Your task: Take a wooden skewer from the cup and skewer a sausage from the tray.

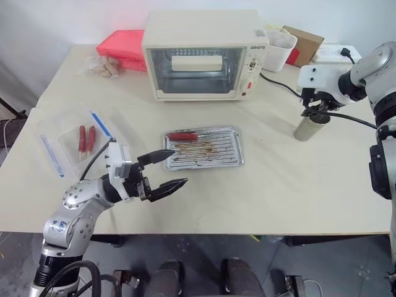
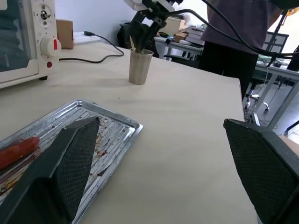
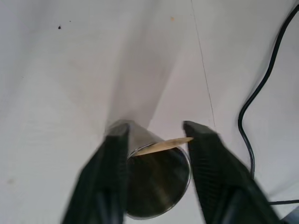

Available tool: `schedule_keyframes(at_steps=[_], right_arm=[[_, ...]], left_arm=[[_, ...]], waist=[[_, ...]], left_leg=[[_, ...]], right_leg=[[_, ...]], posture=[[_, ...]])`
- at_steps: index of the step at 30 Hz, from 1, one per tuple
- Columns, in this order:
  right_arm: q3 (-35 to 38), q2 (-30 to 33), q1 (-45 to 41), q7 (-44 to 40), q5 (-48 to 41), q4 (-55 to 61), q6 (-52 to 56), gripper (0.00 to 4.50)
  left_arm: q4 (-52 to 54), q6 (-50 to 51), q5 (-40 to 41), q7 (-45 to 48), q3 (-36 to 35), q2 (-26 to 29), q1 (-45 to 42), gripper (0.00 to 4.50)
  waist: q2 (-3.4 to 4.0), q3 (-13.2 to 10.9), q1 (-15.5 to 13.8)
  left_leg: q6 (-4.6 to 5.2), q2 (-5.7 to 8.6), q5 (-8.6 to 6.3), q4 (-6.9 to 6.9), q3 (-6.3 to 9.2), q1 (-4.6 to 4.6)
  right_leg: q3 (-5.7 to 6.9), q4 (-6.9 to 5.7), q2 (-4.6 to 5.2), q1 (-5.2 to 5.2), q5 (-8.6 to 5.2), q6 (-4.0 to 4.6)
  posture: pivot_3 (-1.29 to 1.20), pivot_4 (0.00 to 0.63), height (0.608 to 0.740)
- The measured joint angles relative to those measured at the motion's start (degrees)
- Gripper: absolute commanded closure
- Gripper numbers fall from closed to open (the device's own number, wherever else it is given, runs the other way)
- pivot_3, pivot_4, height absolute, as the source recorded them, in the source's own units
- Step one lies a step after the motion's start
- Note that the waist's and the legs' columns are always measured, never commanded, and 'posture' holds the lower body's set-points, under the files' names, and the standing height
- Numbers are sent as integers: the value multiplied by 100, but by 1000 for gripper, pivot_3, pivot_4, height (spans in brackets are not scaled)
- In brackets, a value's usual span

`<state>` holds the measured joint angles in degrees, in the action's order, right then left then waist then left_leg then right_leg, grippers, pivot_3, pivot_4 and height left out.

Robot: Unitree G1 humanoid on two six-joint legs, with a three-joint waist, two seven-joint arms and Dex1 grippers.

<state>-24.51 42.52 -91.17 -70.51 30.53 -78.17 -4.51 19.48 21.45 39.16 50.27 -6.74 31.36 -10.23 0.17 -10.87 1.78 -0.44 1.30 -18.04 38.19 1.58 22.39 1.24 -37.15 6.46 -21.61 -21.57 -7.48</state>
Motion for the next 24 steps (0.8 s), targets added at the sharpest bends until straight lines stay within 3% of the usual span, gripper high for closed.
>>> schedule_keyframes(at_steps=[1,11,14,24], right_arm=[[0,0,-7,1,12,0,0,3982],[0,-1,-54,3,117,0,-18,3982],[2,-1,-55,-36,121,-2,-17,4486],[55,-6,-235,-292,106,-6,7,4486]], left_arm=[[0,11,0,-8,0,0,0,0],[0,49,3,-73,-6,0,-3,0],[0,49,4,-95,-14,-1,-25,0],[-2,49,6,-145,-136,-29,-84,0]], waist=[[0,0,0],[0,0,2],[0,0,2],[0,0,2]], left_leg=[[0,0,0,0,0,0],[0,0,0,0,0,0],[0,0,0,0,0,0],[0,0,0,0,-1,-1]], right_leg=[[0,0,0,0,0,0],[0,-1,0,0,0,0],[0,-1,0,0,0,0],[-1,-6,0,-1,0,0]], posture=[[0,150,740],[0,150,740],[0,150,740],[0,150,740]])
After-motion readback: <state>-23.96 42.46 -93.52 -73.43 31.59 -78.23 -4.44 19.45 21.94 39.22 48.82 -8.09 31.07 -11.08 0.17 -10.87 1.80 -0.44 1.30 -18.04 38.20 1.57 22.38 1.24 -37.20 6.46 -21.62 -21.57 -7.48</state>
